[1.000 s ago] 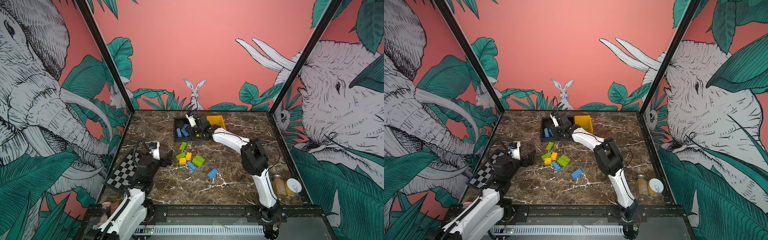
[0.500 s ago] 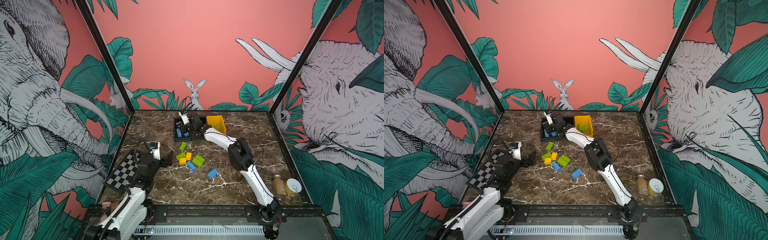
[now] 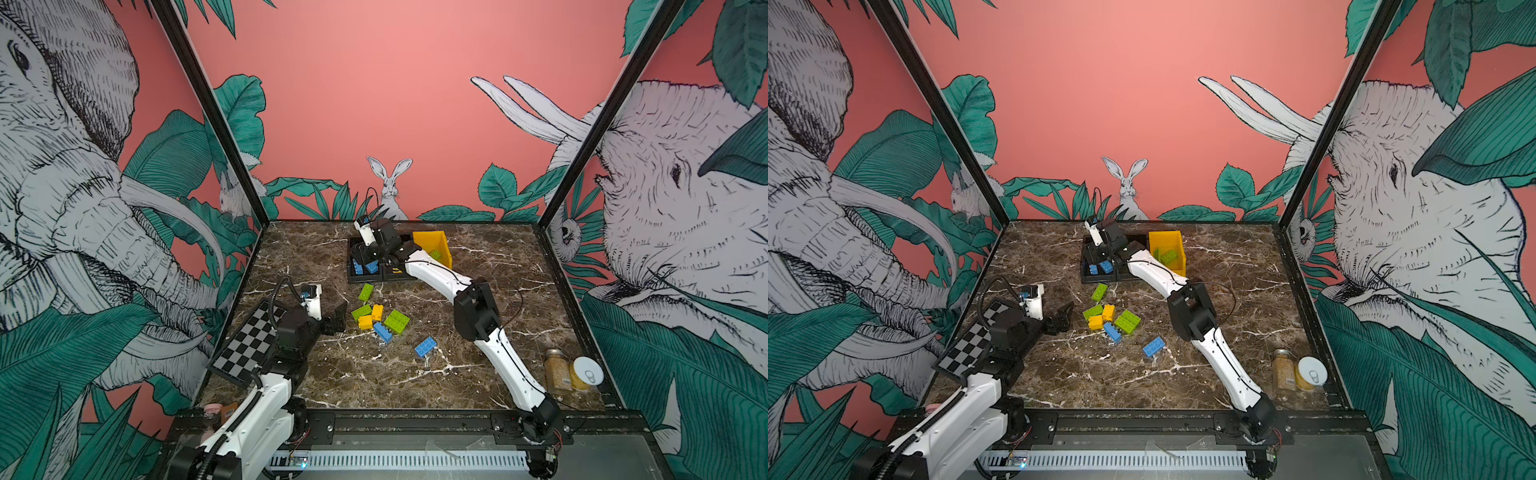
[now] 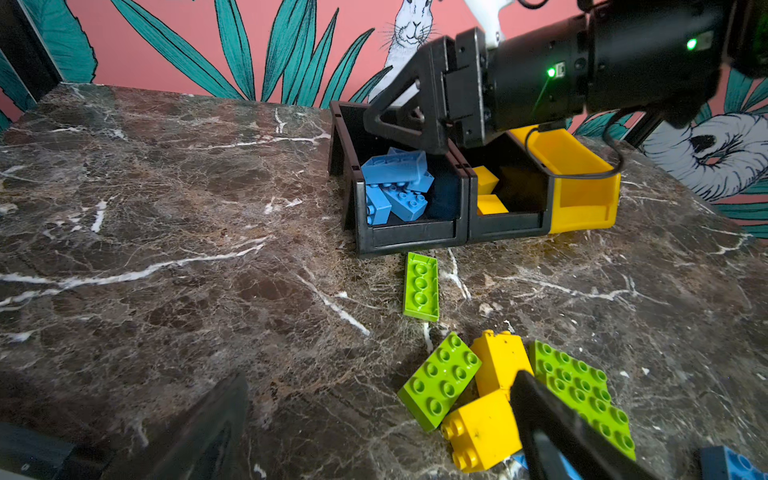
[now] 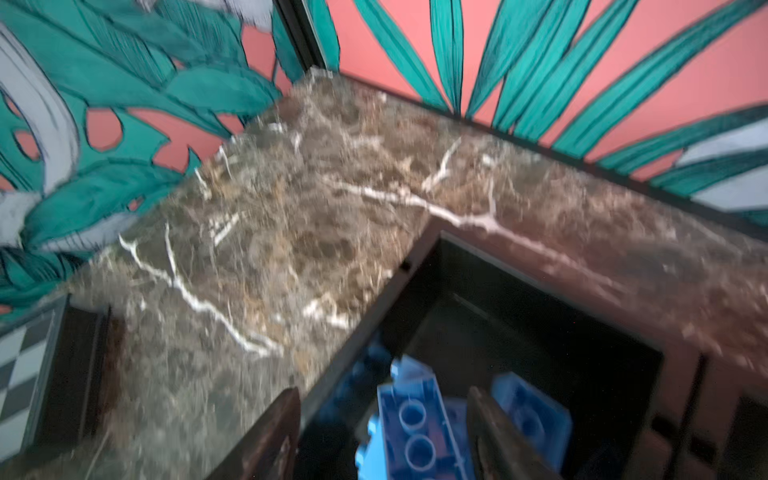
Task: Sort the legos into containers by color
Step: 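Carry the blue brick over the far black bin and open the right gripper, then move the right gripper back to the pile and grasp another blue brick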
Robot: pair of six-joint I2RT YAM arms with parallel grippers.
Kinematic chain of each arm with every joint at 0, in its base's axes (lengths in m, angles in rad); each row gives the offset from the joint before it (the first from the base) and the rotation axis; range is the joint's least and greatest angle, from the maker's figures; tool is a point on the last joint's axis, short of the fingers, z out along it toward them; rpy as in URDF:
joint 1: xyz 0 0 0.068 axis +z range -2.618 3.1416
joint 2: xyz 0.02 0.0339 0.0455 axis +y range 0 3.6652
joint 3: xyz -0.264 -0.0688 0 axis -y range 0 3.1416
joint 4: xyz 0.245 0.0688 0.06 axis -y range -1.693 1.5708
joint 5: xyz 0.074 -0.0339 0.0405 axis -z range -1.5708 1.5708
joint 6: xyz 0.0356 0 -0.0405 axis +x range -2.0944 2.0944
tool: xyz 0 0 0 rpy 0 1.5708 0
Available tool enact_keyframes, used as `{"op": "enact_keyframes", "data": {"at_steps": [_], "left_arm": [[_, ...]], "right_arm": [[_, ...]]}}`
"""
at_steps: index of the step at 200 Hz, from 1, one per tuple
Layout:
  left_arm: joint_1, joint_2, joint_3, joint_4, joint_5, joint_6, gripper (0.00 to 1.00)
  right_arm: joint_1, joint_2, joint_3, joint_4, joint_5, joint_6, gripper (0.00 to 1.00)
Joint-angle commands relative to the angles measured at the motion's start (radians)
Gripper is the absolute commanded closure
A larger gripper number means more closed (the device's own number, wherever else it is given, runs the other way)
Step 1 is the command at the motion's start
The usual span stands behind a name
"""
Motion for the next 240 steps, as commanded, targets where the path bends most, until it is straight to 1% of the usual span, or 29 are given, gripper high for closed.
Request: {"op": "enact_keyframes", "data": {"at_steps": [1, 34, 45, 65, 94, 114, 138, 160, 188, 240], "left_arm": [[-0.004, -0.011, 0.004, 0.021, 0.008, -0.005, 0.01], [-0.004, -0.023, 0.0, 0.014, 0.003, -0.004, 0.01], [-0.004, -0.025, -0.002, 0.014, -0.001, -0.004, 0.01], [-0.003, -0.022, 0.001, 0.013, -0.003, -0.004, 0.01], [-0.003, -0.009, 0.003, 0.018, 0.0, -0.001, 0.01], [-0.003, -0.001, 0.006, 0.018, 0.002, 0.001, 0.01], [-0.004, 0.0, 0.007, 0.016, 0.0, 0.002, 0.01], [-0.003, -0.004, 0.006, 0.013, 0.001, 0.001, 0.01], [-0.004, -0.005, 0.006, 0.011, -0.001, 0.001, 0.01], [-0.003, -0.008, 0.007, 0.007, -0.003, 0.001, 0.01]], "right_arm": [[0.015, -0.214, -0.126, -0.027, 0.017, -0.038, 0.37], [0.022, -0.551, -0.547, 0.005, 0.06, -0.055, 0.35], [0.024, -0.654, -0.673, -0.035, 0.078, -0.059, 0.34], [0.027, -0.818, -0.86, -0.159, 0.116, -0.064, 0.3], [0.039, -1.007, -1.046, -0.351, 0.183, -0.036, 0.27], [0.08, -1.086, -1.125, -0.416, 0.226, 0.005, 0.26], [0.137, -1.116, -1.192, -0.43, 0.247, 0.07, 0.26], [0.174, -1.085, -1.232, -0.415, 0.257, 0.096, 0.25], [0.206, -1.014, -1.244, -0.384, 0.259, 0.098, 0.24], [0.211, -0.902, -1.253, -0.353, 0.25, 0.065, 0.22]]}}
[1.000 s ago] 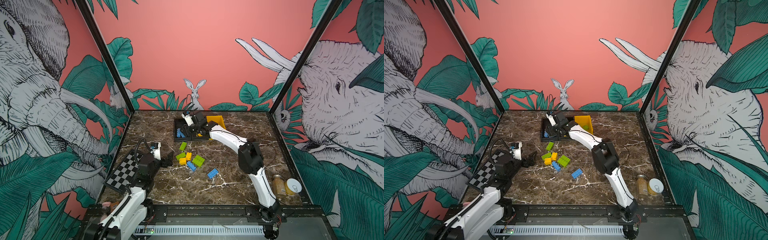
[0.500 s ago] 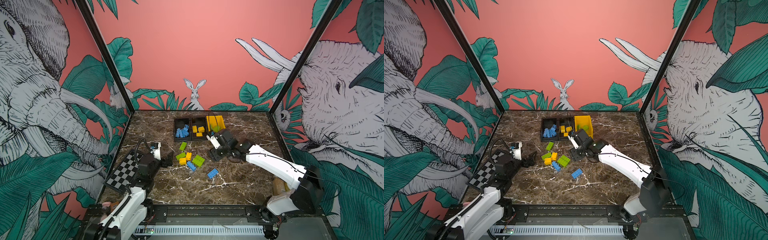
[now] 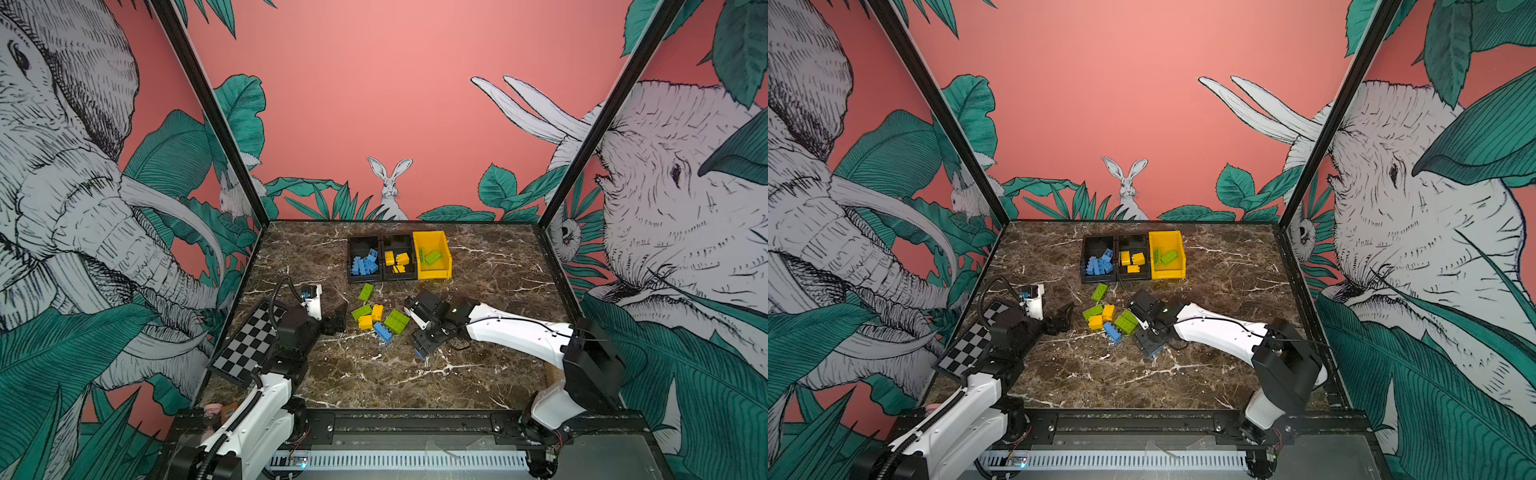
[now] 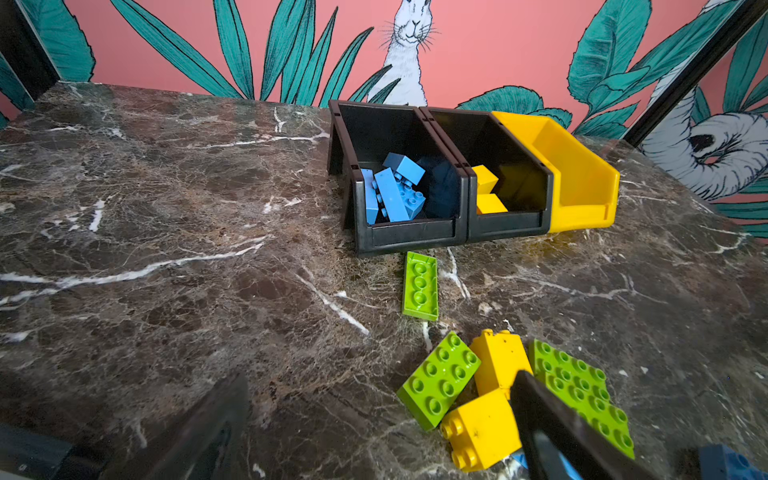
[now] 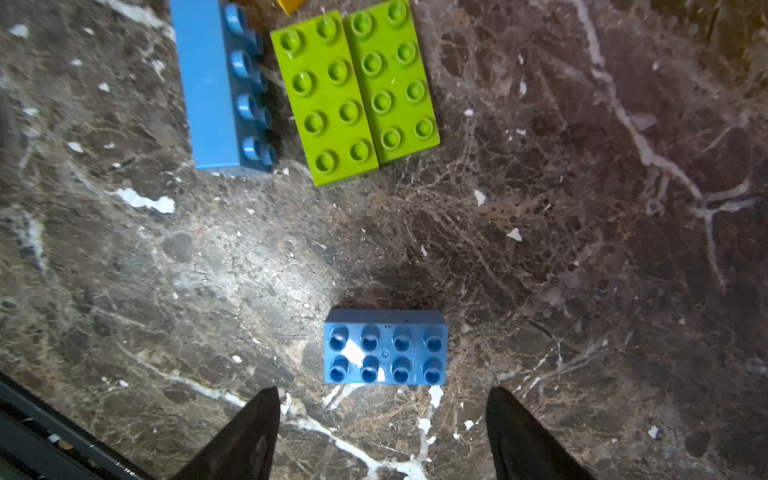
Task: Sort the legos into containers by color
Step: 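Move the right gripper back to the pile and grasp another blue brick, then carry the blue brick into the far black bin and release it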
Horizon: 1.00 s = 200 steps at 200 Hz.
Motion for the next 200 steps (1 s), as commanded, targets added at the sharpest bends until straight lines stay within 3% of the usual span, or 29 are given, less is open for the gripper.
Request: {"op": "enact_keyframes", "data": {"at_steps": [1, 143, 200], "left_arm": [[-0.003, -0.01, 0.007, 0.007, -0.002, 0.001, 0.01], [-0.004, 0.001, 0.013, 0.003, -0.014, 0.022, 0.01], [-0.004, 0.003, 0.017, -0.002, -0.02, 0.029, 0.01]], "right_arm": [[0.006, 0.04, -0.005, 0.022, 0.011, -0.009, 0.22], [-0.018, 0.075, -0.184, 0.234, -0.024, -0.004, 0.2], [-0.026, 0.088, -0.179, 0.243, -0.033, -0.017, 0.27]]}}
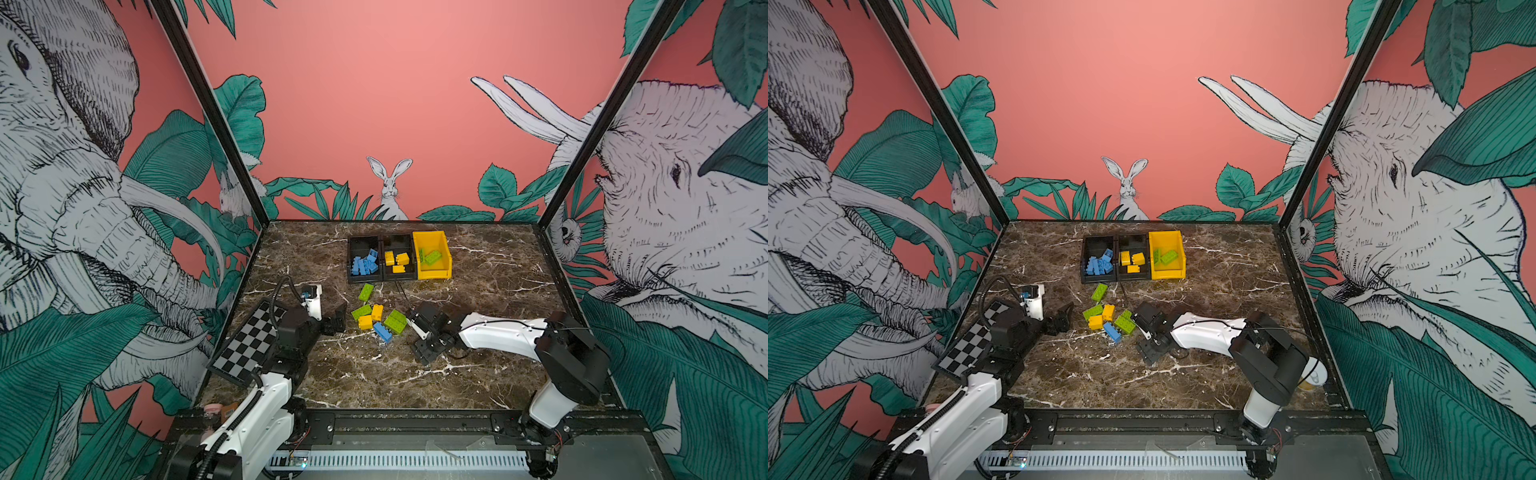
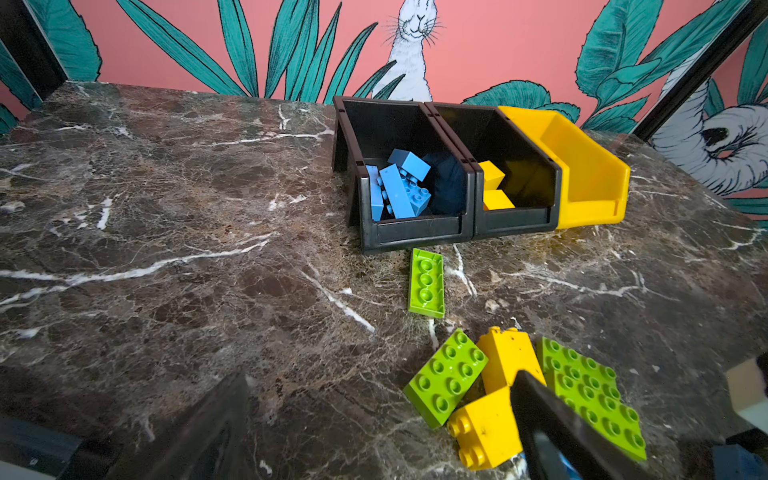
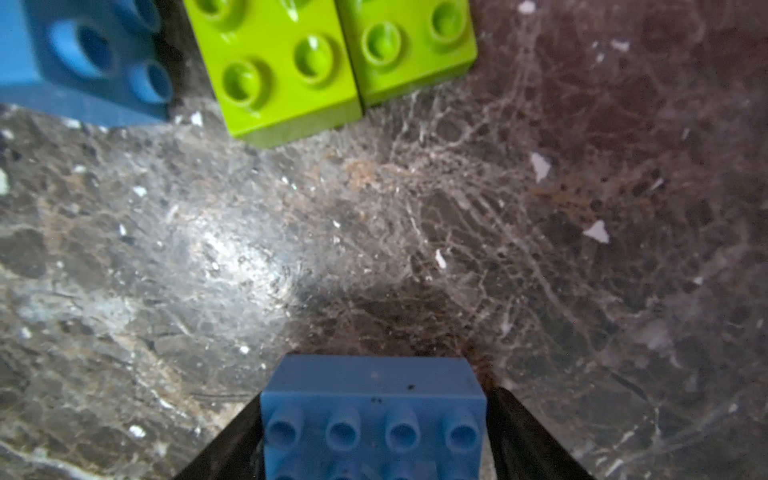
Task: Sort the legos into containers by color
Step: 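Carry the blue brick into the far black bin and release it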
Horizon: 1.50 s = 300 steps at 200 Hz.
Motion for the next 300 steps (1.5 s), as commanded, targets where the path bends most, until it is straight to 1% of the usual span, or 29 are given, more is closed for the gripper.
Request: {"op": "enact_keyframes", "data": {"at_steps": [1, 30, 50, 86, 112, 115, 121, 141, 166, 197, 235, 274, 300], "left_arm": [[-0.004, -0.003, 0.017, 0.001, -0.007, 0.011, 0.01], [-0.004, -0.001, 0.017, 0.002, -0.009, 0.009, 0.01], [-0.004, 0.004, 0.018, 0.007, -0.007, 0.01, 0.01], [-0.003, -0.002, 0.016, 0.003, -0.002, 0.007, 0.01], [-0.004, 0.002, 0.017, 0.007, -0.007, 0.006, 0.01], [-0.003, 0.004, 0.017, 0.009, -0.006, 0.005, 0.01], [-0.003, 0.009, 0.018, 0.01, -0.005, 0.005, 0.01], [-0.003, 0.02, 0.023, 0.012, 0.001, 0.004, 0.01], [-0.004, 0.021, 0.022, 0.014, 0.008, -0.001, 0.01], [-0.003, 0.014, 0.016, 0.019, 0.012, -0.006, 0.01], [-0.004, 0.008, 0.015, 0.015, 0.006, -0.009, 0.01], [-0.004, 0.009, 0.015, 0.016, 0.011, -0.013, 0.01], [-0.004, 0.014, 0.012, 0.027, 0.02, -0.019, 0.01]], "right_arm": [[-0.006, 0.019, -0.015, 0.013, -0.007, -0.004, 0.27], [-0.007, 0.002, -0.014, 0.012, -0.004, 0.003, 0.34], [-0.006, -0.021, -0.014, 0.006, 0.01, 0.009, 0.42], [-0.006, -0.064, -0.026, 0.014, 0.032, 0.029, 0.49], [-0.006, -0.064, -0.002, -0.011, 0.038, 0.025, 0.52], [-0.007, -0.094, 0.004, -0.017, 0.039, 0.023, 0.52], [-0.006, -0.103, 0.019, -0.029, 0.04, 0.02, 0.52], [-0.008, -0.115, 0.085, -0.043, 0.046, -0.012, 0.53], [-0.025, -0.081, 0.201, 0.014, 0.044, -0.059, 0.53], [-0.058, 0.075, 0.382, 0.125, 0.015, -0.106, 0.54], [-0.099, 0.319, 0.687, 0.221, -0.067, -0.133, 0.55], [-0.129, 0.518, 0.936, 0.271, -0.069, -0.146, 0.55], [-0.164, 0.621, 1.048, 0.298, -0.073, -0.11, 0.55]]}}
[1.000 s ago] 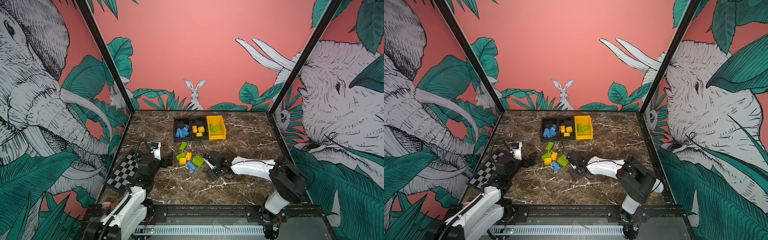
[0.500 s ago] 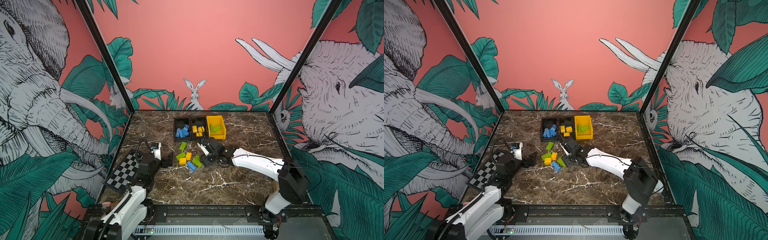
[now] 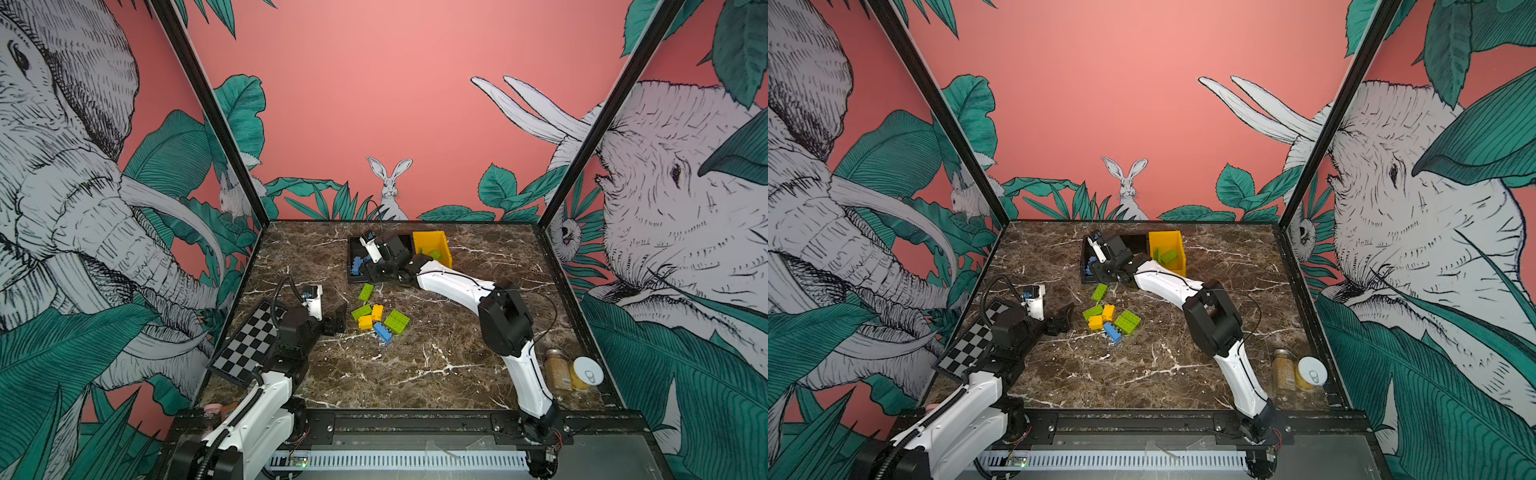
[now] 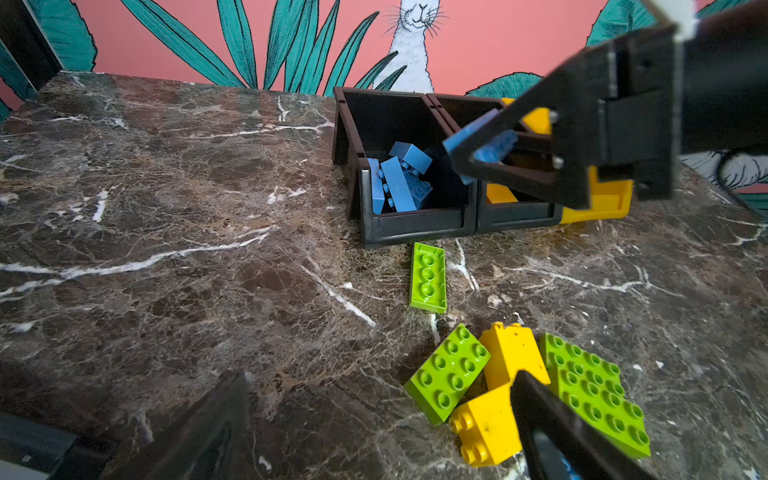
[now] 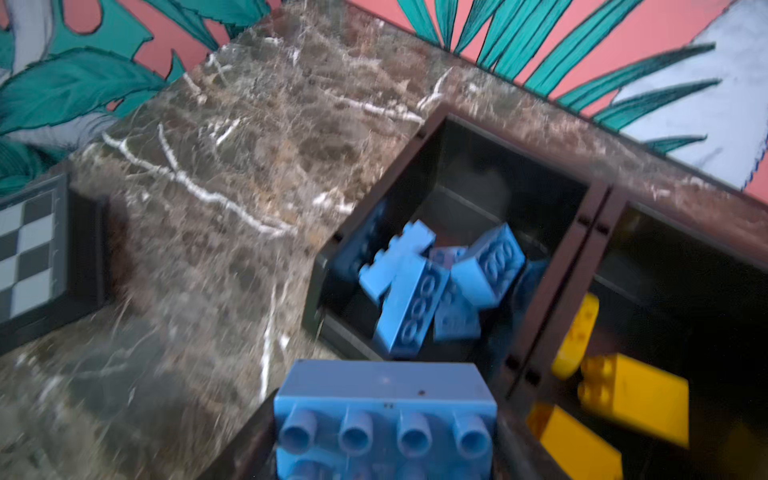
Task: Sort the legos into containers by color
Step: 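Carry the blue brick into the far black bin and release it, then move the right gripper back over the lime-green bricks in the pile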
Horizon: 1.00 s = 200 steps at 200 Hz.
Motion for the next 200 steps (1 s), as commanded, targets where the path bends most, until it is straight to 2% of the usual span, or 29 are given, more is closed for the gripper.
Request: {"op": "enact_keyframes", "data": {"at_steps": [1, 24, 79, 99, 115, 126, 142, 171, 200], "left_arm": [[-0.004, -0.005, 0.012, 0.024, 0.017, -0.013, 0.01], [-0.002, -0.002, 0.015, 0.021, 0.016, -0.012, 0.01], [-0.004, -0.009, 0.012, 0.021, 0.011, -0.012, 0.01], [-0.004, -0.01, 0.012, 0.019, 0.011, -0.012, 0.01], [-0.004, -0.011, 0.012, 0.02, 0.012, -0.012, 0.01], [-0.003, -0.011, 0.012, 0.018, 0.011, -0.013, 0.01], [-0.004, -0.01, 0.012, 0.019, 0.014, -0.013, 0.01], [-0.004, -0.019, 0.011, 0.016, 0.015, -0.013, 0.01], [-0.003, -0.022, 0.01, 0.015, 0.008, -0.01, 0.01]], "right_arm": [[-0.034, 0.058, 0.087, 0.072, -0.015, 0.023, 0.55], [-0.057, 0.132, 0.152, 0.117, -0.018, 0.061, 0.55], [-0.062, 0.319, 0.418, 0.046, -0.065, 0.075, 0.53], [-0.063, 0.366, 0.496, 0.01, -0.071, 0.082, 0.49], [-0.062, 0.38, 0.526, -0.008, -0.078, 0.081, 0.38], [-0.062, 0.373, 0.526, -0.011, -0.09, 0.083, 0.3], [-0.062, 0.347, 0.521, -0.024, -0.104, 0.084, 0.24], [-0.06, 0.24, 0.429, -0.015, -0.14, 0.078, 0.2], [-0.058, 0.04, 0.21, -0.001, -0.14, 0.059, 0.21]]}}
